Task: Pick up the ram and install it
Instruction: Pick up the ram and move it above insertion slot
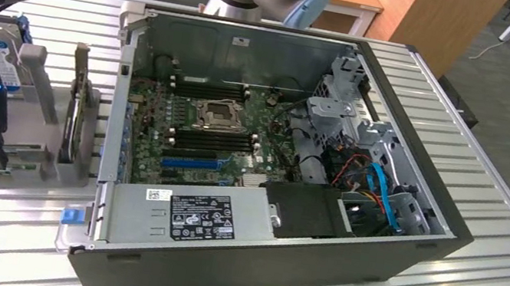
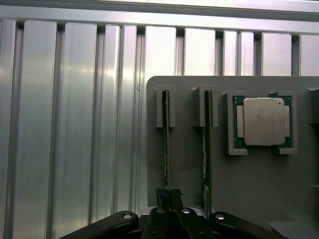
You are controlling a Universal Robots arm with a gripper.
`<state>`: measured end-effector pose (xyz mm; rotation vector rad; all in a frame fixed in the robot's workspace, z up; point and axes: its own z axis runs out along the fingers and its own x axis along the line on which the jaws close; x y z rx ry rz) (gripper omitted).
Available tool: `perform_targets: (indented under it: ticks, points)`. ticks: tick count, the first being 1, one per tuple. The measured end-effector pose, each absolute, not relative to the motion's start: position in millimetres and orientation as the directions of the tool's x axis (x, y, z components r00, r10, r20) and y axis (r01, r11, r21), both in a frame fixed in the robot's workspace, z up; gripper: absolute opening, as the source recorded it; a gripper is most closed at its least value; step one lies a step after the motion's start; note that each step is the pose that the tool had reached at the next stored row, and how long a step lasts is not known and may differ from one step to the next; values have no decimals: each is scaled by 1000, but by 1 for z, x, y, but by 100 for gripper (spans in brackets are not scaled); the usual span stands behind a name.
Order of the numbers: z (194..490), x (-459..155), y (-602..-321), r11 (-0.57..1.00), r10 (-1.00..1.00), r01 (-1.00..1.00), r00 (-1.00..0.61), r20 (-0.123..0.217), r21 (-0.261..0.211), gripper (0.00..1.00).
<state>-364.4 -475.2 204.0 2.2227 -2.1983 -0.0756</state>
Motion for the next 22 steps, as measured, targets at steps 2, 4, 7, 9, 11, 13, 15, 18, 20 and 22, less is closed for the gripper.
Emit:
perform_targets:
  ticks: [2,4,7,9,11,13,15,18,20,22]
  points:
    - [205,-365,-475,-12,-1000,-999,10,-24,44,11]
    - [207,-364,-475,-12,-1000,-999,10,-24,44,11]
    - [207,-365,-475,-12,-1000,-999,11,-24,44,11]
    - [208,-365,-475,-12,-1000,-999,10,-24,44,11]
    - [208,-365,-475,-12,-1000,-999,11,-24,44,11]
    - [208,-365,-476,-11,-1000,-999,10,-24,45,11]
    - [208,-365,-476,-12,-1000,-999,10,-24,44,11]
    - [208,-365,-476,-12,-1000,-999,10,-24,44,11]
    - [208,-364,-476,-12,-1000,-999,11,-24,44,11]
    - [208,-365,-476,-12,-1000,-999,10,-24,44,11]
